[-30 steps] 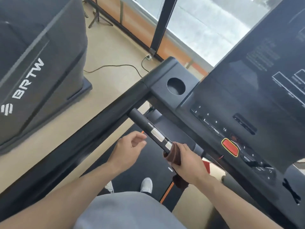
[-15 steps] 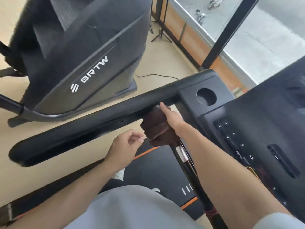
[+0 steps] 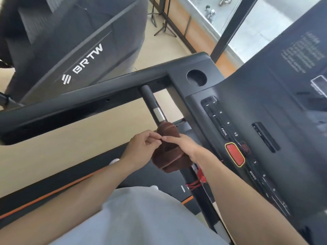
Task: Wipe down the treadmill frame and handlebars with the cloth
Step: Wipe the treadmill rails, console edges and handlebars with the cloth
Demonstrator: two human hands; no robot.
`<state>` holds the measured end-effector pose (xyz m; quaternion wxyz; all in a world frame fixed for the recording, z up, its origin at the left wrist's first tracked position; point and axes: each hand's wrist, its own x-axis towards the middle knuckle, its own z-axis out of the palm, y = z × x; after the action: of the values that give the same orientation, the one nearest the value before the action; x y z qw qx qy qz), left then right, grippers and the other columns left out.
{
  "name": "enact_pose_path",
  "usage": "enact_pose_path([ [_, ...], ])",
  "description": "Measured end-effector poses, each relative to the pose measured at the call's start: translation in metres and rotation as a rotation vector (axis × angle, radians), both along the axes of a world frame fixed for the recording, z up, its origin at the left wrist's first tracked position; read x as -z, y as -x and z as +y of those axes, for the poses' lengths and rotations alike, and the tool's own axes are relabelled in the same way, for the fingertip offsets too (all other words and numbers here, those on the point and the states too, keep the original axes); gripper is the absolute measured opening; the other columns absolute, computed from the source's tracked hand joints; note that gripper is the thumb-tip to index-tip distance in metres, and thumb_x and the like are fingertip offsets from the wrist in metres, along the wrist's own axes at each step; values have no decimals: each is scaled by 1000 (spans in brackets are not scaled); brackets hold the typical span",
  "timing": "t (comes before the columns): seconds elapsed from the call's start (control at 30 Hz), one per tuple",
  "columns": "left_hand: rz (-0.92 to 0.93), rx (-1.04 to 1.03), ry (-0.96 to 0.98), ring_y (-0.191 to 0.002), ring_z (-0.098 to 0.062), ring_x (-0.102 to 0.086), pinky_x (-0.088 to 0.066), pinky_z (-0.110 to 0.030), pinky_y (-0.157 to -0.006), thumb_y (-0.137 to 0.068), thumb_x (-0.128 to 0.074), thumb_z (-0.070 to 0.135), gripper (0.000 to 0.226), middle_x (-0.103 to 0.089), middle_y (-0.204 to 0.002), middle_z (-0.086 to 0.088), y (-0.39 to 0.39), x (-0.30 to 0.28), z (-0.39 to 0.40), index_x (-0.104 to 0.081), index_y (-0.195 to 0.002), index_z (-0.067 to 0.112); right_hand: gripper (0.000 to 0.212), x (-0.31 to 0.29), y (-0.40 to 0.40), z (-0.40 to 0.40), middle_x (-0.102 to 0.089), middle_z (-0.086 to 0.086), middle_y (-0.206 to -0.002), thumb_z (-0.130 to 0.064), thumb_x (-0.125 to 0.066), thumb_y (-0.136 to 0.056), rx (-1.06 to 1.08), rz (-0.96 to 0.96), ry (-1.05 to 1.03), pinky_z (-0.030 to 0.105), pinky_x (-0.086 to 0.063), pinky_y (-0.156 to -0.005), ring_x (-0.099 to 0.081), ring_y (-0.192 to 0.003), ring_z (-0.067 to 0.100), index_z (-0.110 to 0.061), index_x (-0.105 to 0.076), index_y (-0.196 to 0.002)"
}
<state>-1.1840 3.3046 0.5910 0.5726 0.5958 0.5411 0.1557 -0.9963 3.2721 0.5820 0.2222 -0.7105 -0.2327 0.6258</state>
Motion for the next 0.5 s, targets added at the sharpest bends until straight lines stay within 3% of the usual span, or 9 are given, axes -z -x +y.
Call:
enact_pose_path([
  [0.13,-4,49,6,-90,-8,-70,-56,-30,-88,-91,-69,23,11,-74,-91,10,-14,3,-19,-72,-92,34,25,-8,10,-23,-76,-10,-91,-43,-78,-84,-82,-265,-154,31,-60,-82,-72,-82,7,-30,-72,-106],
  [0.23,35,55,1,-85,-6,-68,-53,-26,-80,-91,-68,24,10,-74,-83,10,-15,4,-25,-71,-92,34,27,-21,15,-41,-70,-17,-89,-47,-74,-85,-171,-364,-247,20,-55,-68,-68,-80,2,-43,-61,-108],
  [0.3,40,35,-1,-83,-5,-67,-51,-23,-77,-91,-69,24,11,-74,-81,10,-11,5,-23,-71,-92,35,54,-20,16,-55,-65,-12,-99,-40,-83,-77,-280,-381,-277,22,-54,-61,-67,-77,9,-45,-49,-119],
  [0.37,15,-7,12,-83,-5,-68,-50,-24,-77,-90,-70,23,11,-74,-84,10,-4,8,-16,-72,-90,34,86,-6,20,-63,-51,-5,-118,-36,-83,-74,-484,-661,-250,33,-52,-60,-64,-83,20,-38,-31,-142],
  [0.43,13,-41,17,-84,-6,-67,-47,-24,-75,-90,-70,23,10,-74,-86,10,2,9,-7,-72,-90,33,97,11,31,-62,-45,1,-128,-27,-77,-80,-553,-990,-237,37,-51,-60,-63,-92,26,-27,-17,-156],
  [0.5,25,-54,9,-87,-5,-66,-48,-24,-76,-92,-69,25,10,-73,-87,12,7,9,3,-71,-92,34,107,21,43,-56,-49,8,-135,-19,-82,-74,-590,-1192,-295,36,-51,-57,-63,-99,28,-13,-19,-160],
])
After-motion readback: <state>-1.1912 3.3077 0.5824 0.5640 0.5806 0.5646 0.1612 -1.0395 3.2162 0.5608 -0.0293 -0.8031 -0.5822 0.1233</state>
